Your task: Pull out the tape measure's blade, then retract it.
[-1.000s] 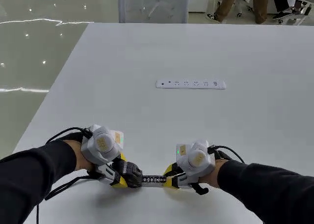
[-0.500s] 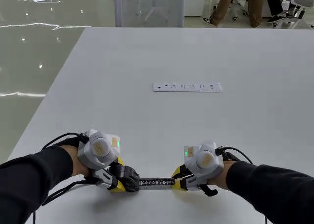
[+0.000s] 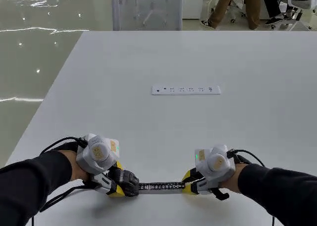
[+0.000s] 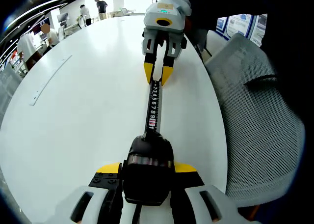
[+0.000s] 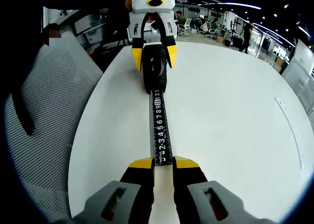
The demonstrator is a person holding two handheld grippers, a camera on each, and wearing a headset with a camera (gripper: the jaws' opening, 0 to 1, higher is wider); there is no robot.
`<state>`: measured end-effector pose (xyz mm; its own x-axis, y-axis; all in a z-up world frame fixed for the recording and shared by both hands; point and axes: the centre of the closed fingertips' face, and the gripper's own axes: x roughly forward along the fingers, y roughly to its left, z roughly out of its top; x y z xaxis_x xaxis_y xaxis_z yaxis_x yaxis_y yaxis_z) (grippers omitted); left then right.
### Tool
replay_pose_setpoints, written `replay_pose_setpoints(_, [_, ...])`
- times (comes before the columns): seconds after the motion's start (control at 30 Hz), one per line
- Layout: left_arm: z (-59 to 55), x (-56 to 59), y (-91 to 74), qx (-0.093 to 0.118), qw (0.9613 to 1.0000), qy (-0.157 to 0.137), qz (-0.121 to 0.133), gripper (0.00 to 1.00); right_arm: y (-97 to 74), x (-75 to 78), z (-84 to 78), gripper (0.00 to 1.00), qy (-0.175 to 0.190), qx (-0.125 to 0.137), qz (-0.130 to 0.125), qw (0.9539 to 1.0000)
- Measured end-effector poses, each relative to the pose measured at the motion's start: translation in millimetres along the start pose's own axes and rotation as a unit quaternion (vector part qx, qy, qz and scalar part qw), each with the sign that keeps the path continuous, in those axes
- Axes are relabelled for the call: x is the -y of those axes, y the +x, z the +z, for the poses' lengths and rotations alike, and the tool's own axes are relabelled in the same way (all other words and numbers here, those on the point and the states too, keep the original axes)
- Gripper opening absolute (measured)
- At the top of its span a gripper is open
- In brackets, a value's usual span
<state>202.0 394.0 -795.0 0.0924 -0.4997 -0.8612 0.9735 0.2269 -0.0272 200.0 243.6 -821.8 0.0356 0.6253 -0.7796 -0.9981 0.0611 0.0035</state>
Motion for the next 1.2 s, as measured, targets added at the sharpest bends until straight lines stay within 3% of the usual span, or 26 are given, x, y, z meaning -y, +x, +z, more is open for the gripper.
replay_pose_setpoints(1.2, [-0.1, 0.1, -0.9, 0.002, 1.0, -0.006, 0.003, 0.33, -34.9, 2.8, -45.0, 0.09, 0.022, -0.018, -0.012, 0.9995])
